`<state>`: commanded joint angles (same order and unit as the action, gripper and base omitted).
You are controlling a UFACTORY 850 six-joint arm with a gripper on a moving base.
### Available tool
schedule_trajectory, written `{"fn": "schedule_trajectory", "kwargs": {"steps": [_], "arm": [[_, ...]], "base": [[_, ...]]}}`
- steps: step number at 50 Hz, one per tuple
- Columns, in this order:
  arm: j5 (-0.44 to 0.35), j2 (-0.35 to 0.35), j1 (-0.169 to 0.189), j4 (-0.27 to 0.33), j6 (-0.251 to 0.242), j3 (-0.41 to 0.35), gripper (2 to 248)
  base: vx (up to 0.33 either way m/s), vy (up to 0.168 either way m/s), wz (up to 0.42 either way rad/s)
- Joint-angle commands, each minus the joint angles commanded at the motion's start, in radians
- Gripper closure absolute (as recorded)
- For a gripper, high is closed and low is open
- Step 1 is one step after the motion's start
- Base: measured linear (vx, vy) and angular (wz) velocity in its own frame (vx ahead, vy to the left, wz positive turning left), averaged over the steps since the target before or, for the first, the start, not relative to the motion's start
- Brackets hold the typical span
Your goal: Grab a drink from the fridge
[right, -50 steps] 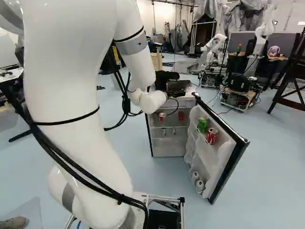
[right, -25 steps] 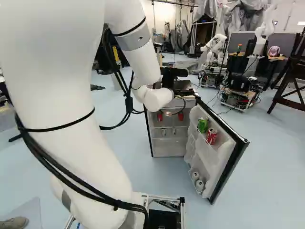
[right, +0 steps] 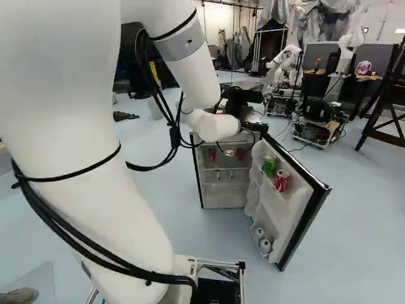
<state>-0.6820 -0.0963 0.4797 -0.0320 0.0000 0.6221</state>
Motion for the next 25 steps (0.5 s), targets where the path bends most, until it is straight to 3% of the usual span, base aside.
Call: {"fn": "schedule_trajectory", "kwargs": {"steps": [25], "arm": [[0.153, 0.030, 0.081, -0.039, 0.000, 0.030, 3]], "base": [[0.000, 0.000, 0.000]]}}
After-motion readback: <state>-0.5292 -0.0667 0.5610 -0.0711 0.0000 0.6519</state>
